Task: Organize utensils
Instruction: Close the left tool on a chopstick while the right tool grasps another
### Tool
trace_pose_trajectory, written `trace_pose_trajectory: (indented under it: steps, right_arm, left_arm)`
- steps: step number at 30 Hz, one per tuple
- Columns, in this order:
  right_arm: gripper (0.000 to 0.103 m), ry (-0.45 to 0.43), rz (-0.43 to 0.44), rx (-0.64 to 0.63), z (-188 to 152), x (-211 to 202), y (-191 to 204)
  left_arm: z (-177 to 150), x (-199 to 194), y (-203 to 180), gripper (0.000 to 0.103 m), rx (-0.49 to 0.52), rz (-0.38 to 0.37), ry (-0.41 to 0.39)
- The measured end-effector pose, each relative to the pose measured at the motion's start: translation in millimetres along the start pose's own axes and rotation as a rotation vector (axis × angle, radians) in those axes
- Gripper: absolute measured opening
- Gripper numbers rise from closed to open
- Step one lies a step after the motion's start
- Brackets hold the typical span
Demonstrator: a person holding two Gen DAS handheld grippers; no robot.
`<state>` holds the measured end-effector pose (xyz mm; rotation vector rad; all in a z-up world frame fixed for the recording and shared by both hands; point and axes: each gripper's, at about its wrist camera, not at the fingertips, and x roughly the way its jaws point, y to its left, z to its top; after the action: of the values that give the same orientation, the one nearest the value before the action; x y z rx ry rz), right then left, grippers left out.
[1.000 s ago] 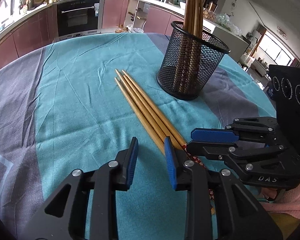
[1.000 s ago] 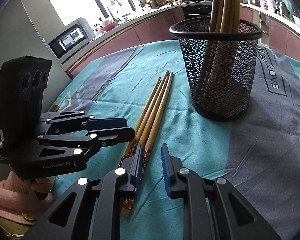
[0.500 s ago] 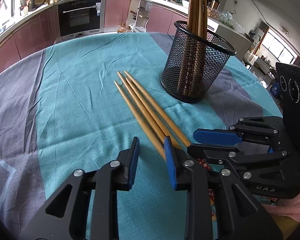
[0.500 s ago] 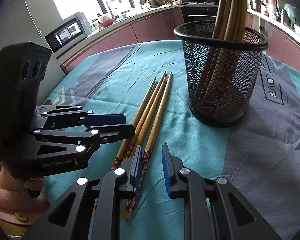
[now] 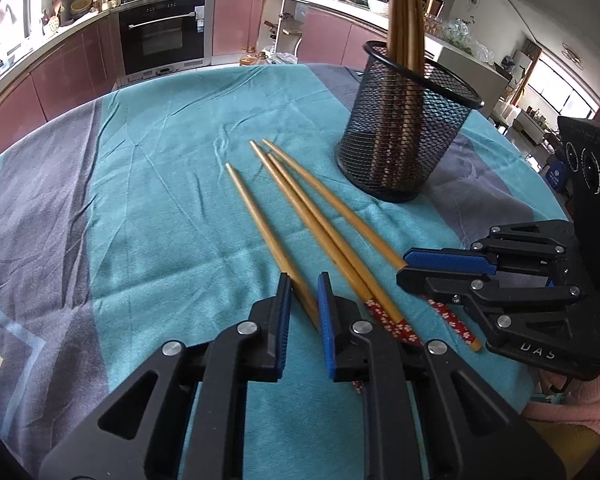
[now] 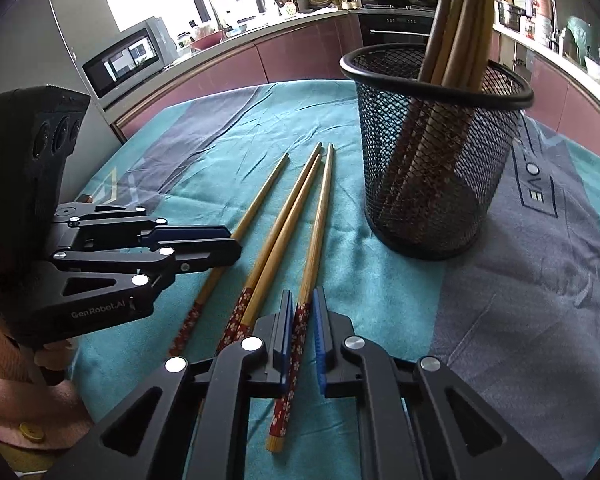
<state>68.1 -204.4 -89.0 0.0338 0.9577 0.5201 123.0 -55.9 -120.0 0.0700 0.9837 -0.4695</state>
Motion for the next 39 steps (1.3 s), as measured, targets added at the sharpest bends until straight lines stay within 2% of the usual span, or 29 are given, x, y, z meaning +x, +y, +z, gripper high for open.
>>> trace_pose_trajectory:
  steps: [10, 16, 26, 39]
  right_arm:
    - [0.012, -0.025, -0.071, -0.037, 19, 16, 5]
    - [0.009, -0.037, -0.08, -0.025, 24, 20, 5]
    - [0.006, -0.052, -0.029, 0.05, 19, 13, -7]
    - [0.006, -0.124, 0.055, 0.066, 16, -16, -8]
  left_arm:
    - [9, 6, 3, 0.016, 0.005, 0.054, 0.003]
    - [11, 8, -1, 0.014, 0.008, 0.089, -0.011]
    - [8, 3, 4, 0.008, -0.057, 0.094, -0.026]
    - [3, -27, 7, 0.007, -0.089, 0.025, -0.084]
